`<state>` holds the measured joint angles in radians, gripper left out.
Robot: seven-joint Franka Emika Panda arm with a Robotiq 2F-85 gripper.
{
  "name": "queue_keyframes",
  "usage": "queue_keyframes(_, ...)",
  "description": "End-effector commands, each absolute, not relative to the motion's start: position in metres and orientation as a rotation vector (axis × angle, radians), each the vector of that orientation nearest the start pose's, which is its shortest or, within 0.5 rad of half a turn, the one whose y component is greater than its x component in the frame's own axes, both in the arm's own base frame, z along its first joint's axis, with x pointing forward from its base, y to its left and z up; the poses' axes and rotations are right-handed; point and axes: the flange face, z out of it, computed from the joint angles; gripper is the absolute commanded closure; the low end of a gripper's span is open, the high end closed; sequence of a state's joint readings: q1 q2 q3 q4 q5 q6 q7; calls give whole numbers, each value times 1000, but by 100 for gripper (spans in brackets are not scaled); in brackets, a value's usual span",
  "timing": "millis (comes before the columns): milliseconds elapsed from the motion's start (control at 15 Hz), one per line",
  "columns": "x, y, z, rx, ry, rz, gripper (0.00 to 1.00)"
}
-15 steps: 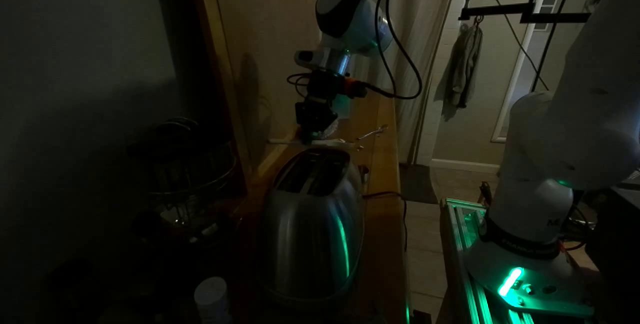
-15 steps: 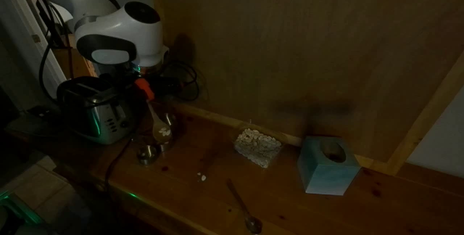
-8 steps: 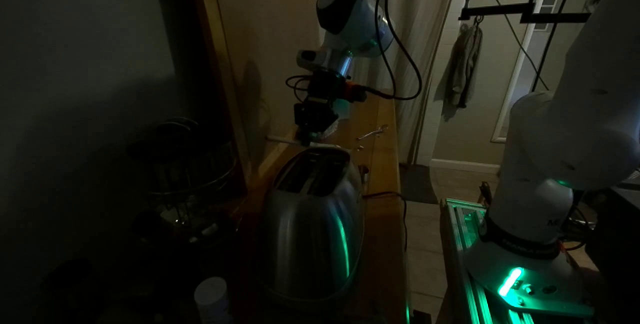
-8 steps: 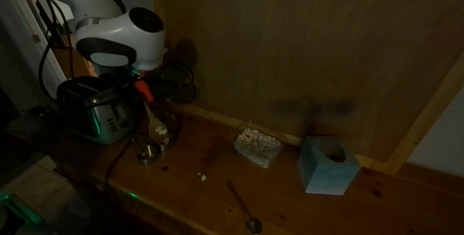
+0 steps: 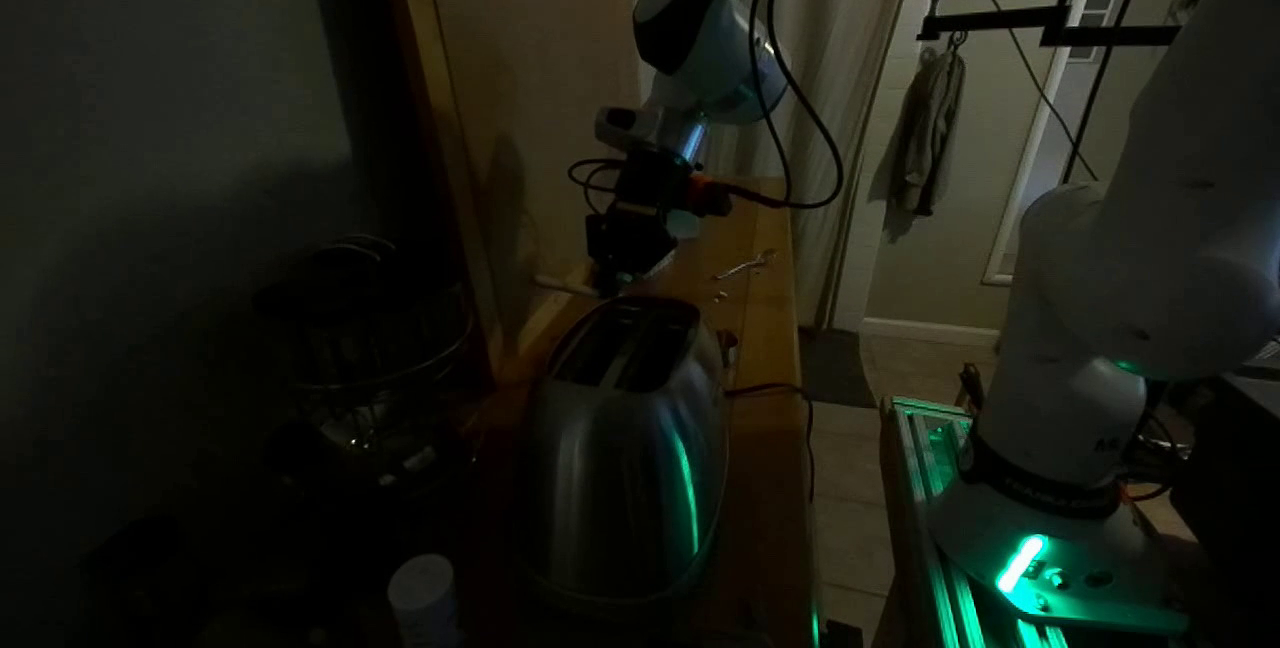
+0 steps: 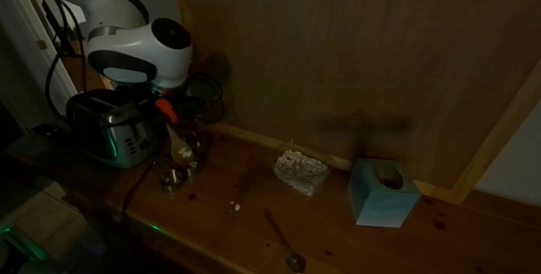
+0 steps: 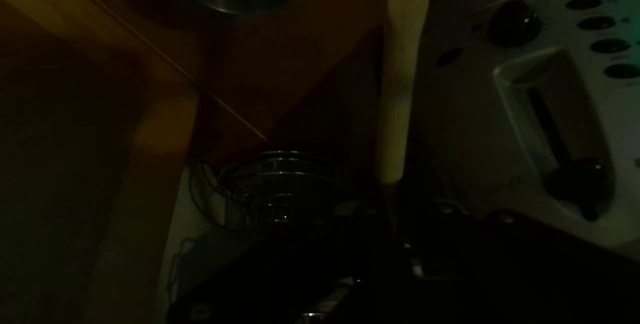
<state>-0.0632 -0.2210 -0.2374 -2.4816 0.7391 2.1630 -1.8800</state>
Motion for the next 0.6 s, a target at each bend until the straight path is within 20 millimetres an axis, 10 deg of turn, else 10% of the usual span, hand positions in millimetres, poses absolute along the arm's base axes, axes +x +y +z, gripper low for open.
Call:
queue_keyframes(0,433,-106,368,-2199,-1403,-786,96)
queue_keyframes(533,437,-114,366,-2172,-1381,-895,96)
